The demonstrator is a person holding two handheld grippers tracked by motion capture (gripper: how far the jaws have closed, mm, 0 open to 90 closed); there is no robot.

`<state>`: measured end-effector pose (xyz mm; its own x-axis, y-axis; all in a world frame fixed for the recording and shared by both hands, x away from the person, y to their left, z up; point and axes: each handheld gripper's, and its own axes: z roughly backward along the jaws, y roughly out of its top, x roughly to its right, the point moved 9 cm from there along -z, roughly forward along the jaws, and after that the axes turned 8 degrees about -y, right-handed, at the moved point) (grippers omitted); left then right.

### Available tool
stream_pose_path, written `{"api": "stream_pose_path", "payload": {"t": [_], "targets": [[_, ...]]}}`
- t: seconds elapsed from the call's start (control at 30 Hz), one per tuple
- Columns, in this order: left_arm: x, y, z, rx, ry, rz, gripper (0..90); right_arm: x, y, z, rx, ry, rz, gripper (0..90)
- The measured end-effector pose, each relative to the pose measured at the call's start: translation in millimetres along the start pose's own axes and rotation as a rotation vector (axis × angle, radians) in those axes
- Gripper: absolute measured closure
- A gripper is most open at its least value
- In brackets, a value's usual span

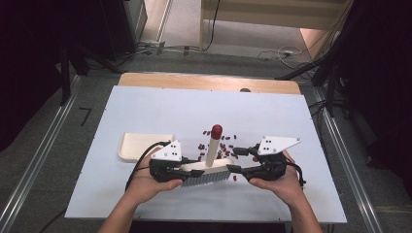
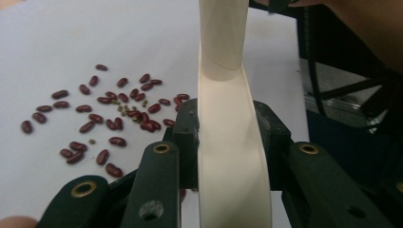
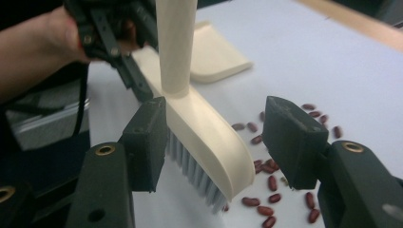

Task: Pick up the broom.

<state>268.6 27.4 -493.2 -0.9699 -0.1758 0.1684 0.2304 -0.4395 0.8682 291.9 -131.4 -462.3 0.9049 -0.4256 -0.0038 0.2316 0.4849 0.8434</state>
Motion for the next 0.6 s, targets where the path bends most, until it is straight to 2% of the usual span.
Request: {"api": "stream_pose_path", "payload": {"t": [0.2,0.3,0.4,0.5,0.6], "targets": [[8.5,2.6,2.2,0.004,-0.053,-0.028,68.2,-13.6,-8.0,-9.8,-0.055,0.084,0.040,40.9],[13.2,2.5,0.8,-0.011,-0.084,-0.039,68.2,-24.6,-13.8,-13.9,-0.112,0.111,0.096,41.9],[18.0,2.3,-0.5,-0.024,-0.109,-0.057,68.2,-30.9,-15.8,-16.5,-0.143,0.124,0.141,42.7],[21.6,3.4,-1.7,-0.023,-0.132,-0.065,68.2,-34.8,-17.8,-18.0,-0.165,0.145,0.153,46.2],[22.8,3.9,-2.2,-0.026,-0.140,-0.065,68.2,-36.1,-19.4,-18.9,-0.170,0.169,0.153,55.6]]}}
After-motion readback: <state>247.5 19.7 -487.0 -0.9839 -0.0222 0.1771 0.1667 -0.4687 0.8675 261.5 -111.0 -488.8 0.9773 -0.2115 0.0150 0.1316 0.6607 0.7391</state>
